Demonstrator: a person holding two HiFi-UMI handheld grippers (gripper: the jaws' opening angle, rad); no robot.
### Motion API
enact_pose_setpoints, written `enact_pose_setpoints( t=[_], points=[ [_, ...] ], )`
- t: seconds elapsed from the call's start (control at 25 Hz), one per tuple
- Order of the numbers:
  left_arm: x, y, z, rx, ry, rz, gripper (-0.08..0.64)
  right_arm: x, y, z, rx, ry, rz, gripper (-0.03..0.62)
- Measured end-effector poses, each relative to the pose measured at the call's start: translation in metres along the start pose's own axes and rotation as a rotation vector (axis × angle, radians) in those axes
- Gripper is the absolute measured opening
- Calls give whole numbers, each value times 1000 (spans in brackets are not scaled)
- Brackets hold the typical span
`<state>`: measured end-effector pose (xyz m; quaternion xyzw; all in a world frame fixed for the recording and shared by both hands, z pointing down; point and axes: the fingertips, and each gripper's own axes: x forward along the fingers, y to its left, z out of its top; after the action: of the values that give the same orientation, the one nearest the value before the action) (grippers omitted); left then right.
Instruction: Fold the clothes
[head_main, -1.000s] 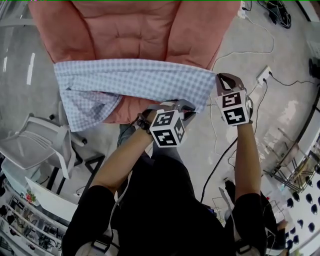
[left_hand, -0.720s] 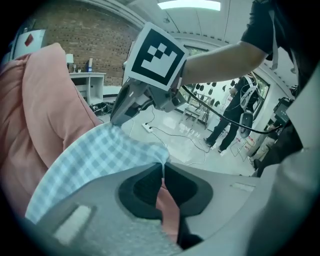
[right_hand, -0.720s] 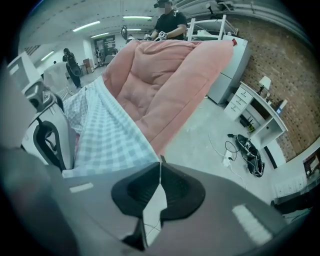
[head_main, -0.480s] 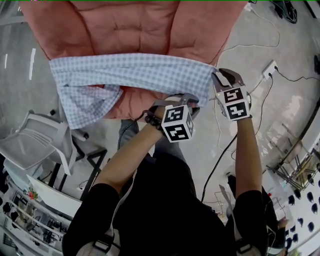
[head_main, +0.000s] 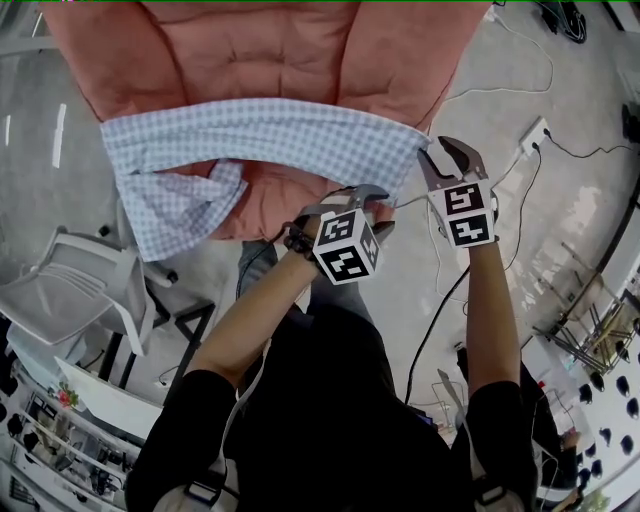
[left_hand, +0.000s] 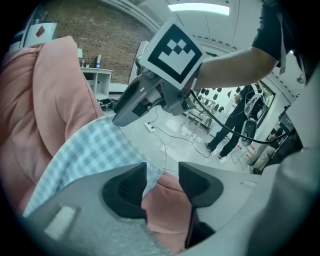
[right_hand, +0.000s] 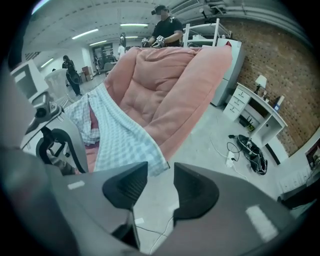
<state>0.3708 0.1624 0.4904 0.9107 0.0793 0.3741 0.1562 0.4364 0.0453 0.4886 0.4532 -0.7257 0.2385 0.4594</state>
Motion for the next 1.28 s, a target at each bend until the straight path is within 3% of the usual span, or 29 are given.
enact_pose_setpoints(
  t=[0.28,0.44,0.68,0.92,1.28],
  points=[
    [-27,5,-17,-13,-14,35,207,-11,23,22,-17,-43,-41,166],
    [-58,12,-48,-46,-10,69,207,-19,55,48,-10,-100,-27,160],
    [-118,33,-130,-129,55,167,201,7,147,83,-69,-135,88,147],
    [-170,43,-215,-223,104,251,199,56,245,98,-152,-87,228,143],
    [-190,49,-305,-383,106,393,199,120,329,105,-333,-45,399,130]
  ],
)
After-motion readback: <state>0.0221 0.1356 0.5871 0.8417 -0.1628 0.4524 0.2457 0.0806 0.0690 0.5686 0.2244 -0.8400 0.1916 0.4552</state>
